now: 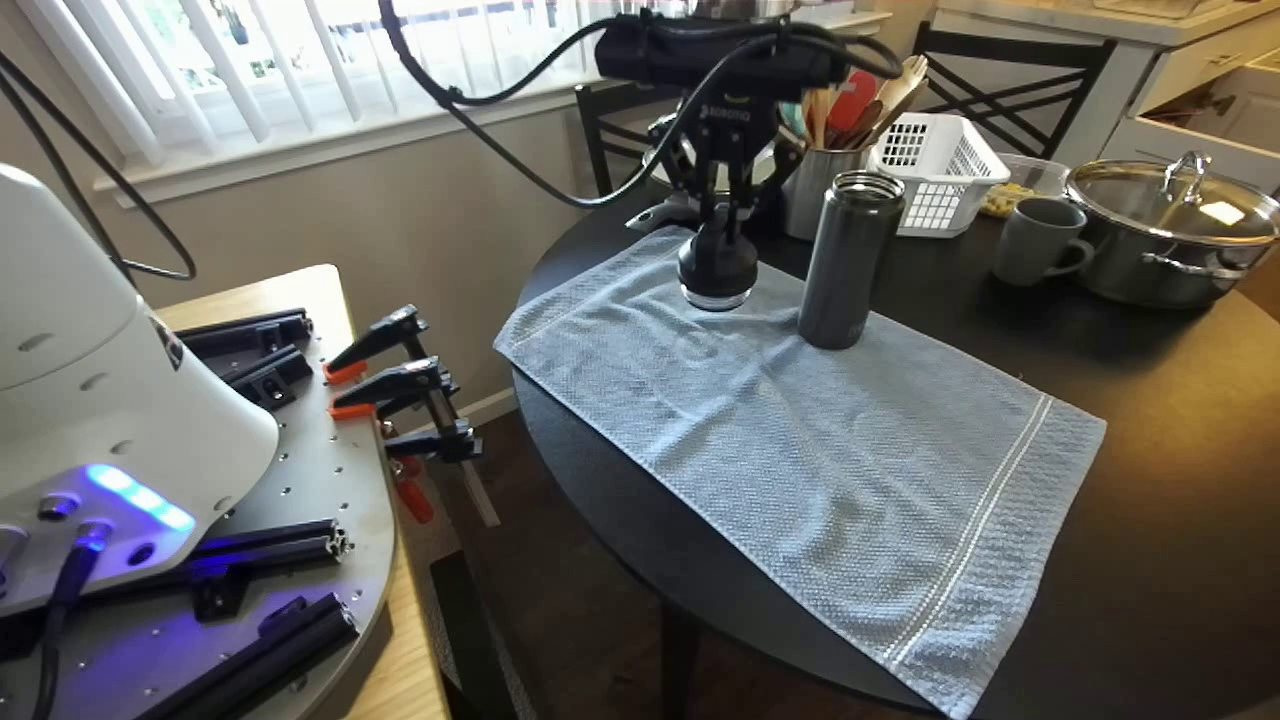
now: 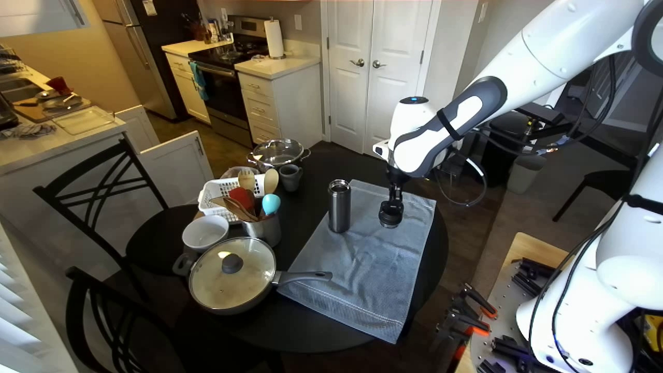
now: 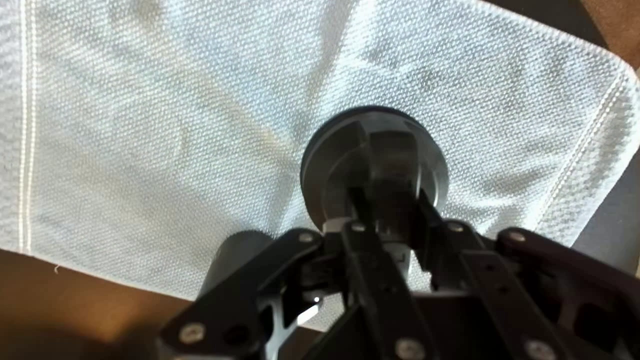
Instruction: Remove the black lid from the metal bottle and put it on the table on the blue towel
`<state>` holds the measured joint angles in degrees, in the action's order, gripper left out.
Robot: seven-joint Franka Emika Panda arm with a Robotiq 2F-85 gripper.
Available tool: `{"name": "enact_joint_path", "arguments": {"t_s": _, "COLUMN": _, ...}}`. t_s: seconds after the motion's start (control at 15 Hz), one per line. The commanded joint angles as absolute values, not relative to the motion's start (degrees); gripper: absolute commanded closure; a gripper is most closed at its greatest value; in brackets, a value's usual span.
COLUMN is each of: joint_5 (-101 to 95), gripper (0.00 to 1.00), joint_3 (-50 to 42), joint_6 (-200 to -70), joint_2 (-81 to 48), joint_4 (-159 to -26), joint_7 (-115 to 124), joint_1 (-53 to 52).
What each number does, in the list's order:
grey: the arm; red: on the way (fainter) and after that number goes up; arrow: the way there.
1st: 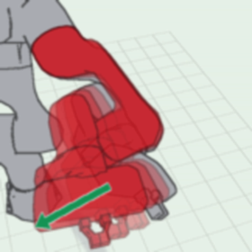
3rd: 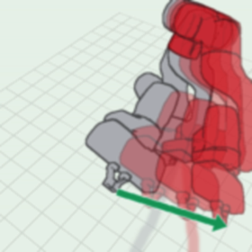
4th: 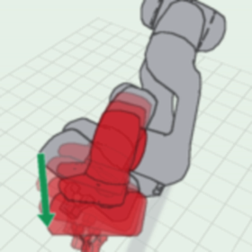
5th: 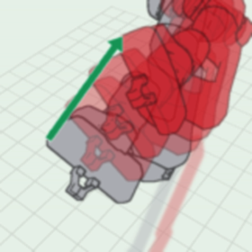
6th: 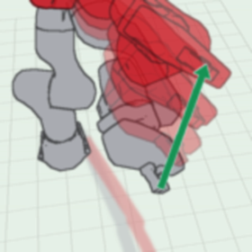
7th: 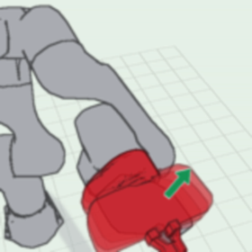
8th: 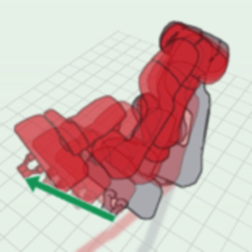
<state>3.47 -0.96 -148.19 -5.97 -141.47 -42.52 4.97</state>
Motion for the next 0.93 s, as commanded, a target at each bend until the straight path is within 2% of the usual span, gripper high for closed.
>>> {"name": "enact_joint_path", "arguments": {"t_s": 0.0, "joint_5": 3.04, "gripper": 0.91, "joint_3": -1.91, "joint_6": -151.92, "joint_2": -7.83, "joint_4": -144.96, "joint_7": -41.5, "joint_1": 5.88}}
{"name": "enact_joint_path", "arguments": {"t_s": 0.6, "joint_5": -5.01, "gripper": 0.91, "joint_3": -4.85, "joint_6": -160.31, "joint_2": -20.08, "joint_4": -140.37, "joint_7": -33.46, "joint_1": 6.94}}
{"name": "enact_joint_path", "arguments": {"t_s": 0.87, "joint_5": -3.49, "gripper": 0.91, "joint_3": -2.18, "joint_6": -160.78, "joint_2": -21.76, "joint_4": -138.87, "joint_7": -32.42, "joint_1": 9.16}}
